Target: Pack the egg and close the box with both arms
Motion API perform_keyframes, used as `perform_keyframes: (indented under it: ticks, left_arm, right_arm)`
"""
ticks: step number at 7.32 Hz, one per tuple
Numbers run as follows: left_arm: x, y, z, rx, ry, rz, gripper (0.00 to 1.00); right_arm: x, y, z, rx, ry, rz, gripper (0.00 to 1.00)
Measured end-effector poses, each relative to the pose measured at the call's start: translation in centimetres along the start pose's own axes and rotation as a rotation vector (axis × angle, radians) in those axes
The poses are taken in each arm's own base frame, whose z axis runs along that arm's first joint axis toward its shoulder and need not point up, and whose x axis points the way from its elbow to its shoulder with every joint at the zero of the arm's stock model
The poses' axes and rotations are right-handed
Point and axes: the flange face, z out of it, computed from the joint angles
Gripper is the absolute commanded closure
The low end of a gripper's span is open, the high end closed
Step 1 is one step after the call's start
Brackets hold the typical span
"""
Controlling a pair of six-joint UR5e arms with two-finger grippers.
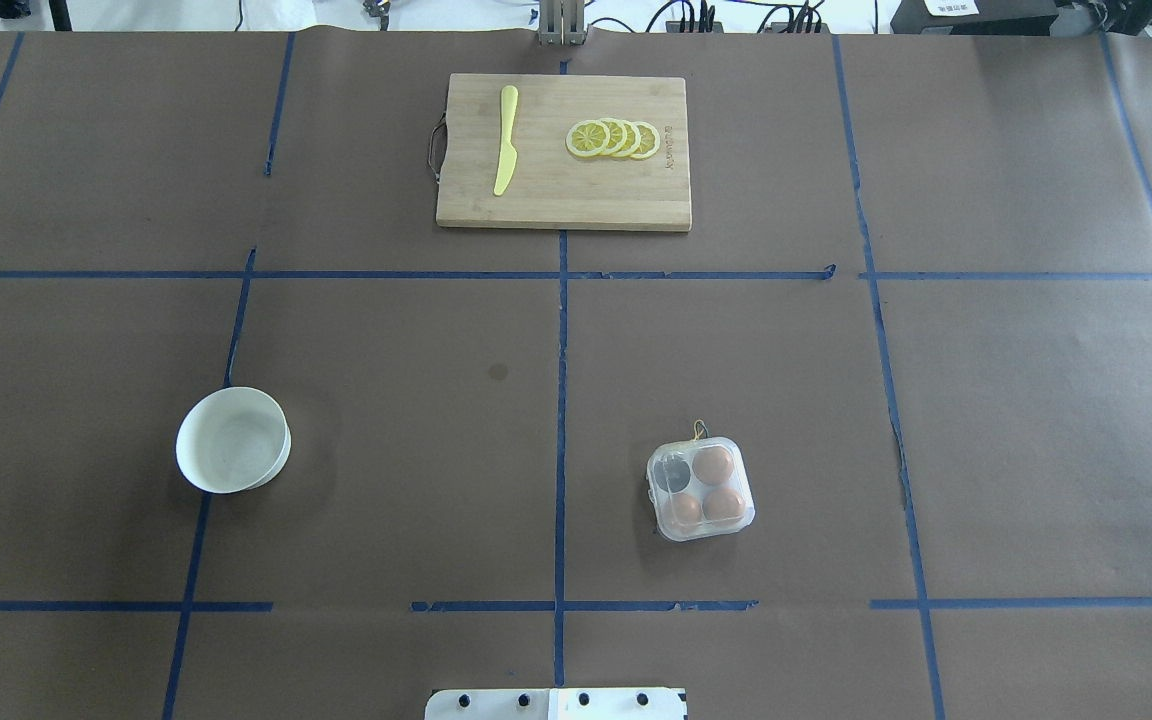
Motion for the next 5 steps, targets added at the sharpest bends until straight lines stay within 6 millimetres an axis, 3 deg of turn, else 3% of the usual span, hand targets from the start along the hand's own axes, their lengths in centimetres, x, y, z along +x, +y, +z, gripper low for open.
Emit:
perform_keyframes:
  ticks: [1,2,3,5]
  left_arm:
    - [-0.1,0.1,0.1,-0.002,0.000,-0.002,0.00]
    - [-0.1,0.1,0.1,-0.003,0.000,-0.004,0.00]
    - [-0.2,0.2,0.2,-0.005,0.000,-0.006,0.00]
    - [-0.2,0.3,0.2,-0.006,0.001,-0.008,0.00]
  right_arm:
    - [4.3,2.0,1.2,-0.030,-0.019,0.015,0.00]
    - [7.2,4.4,2.9,-0.067,-0.035,0.053,0.00]
    - [8.5,5.5,3.6,-0.081,-0.041,0.073,0.00]
    - [9.2,6.1,3.7,-0.081,-0.048,0.087,0.00]
